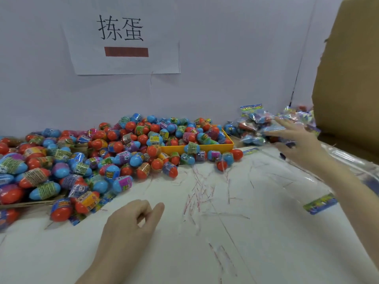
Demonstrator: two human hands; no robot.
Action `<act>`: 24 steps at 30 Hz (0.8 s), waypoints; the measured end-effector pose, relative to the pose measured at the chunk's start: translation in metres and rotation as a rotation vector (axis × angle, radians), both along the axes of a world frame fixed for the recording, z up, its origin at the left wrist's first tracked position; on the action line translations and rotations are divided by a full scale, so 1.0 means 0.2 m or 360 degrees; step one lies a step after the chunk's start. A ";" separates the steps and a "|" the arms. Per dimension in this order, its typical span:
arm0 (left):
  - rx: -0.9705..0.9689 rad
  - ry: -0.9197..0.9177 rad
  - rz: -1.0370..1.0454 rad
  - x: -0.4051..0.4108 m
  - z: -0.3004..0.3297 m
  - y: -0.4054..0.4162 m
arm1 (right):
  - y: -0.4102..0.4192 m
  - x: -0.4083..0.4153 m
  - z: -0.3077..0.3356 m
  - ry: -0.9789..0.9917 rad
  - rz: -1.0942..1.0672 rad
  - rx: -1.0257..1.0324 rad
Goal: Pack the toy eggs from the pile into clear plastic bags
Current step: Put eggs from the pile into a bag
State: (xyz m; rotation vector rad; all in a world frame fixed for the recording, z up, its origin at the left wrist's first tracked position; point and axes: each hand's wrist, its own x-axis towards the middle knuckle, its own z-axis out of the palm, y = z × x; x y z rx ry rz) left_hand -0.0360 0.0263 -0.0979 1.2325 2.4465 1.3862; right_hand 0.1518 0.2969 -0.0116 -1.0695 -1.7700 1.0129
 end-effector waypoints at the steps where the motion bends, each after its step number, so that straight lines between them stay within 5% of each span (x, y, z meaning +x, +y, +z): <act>1: -0.0014 0.0095 -0.0012 0.00 0.00 0.00 | 0.01 0.05 0.01 0.0089 0.0046 0.0071; 2: -0.0002 0.0154 -0.0019 0.00 -0.01 0.00 | 0.04 0.11 0.00 0.0077 -0.0080 0.0109; 6: 0.0035 0.0199 -0.0044 -0.01 -0.02 0.01 | 0.12 0.24 -0.15 -0.1439 -0.0139 0.0237; 8: 0.0028 0.0234 -0.0079 -0.01 -0.02 0.01 | 0.11 0.27 -0.23 -0.1787 -0.0065 0.0152; 15: 0.0019 0.0337 -0.0136 -0.01 -0.03 0.00 | 0.07 0.27 -0.32 -0.1384 -0.0314 0.0232; 24: 0.0002 0.0415 -0.0126 -0.02 -0.03 -0.01 | 0.07 0.27 -0.12 -0.0988 -0.0597 0.0785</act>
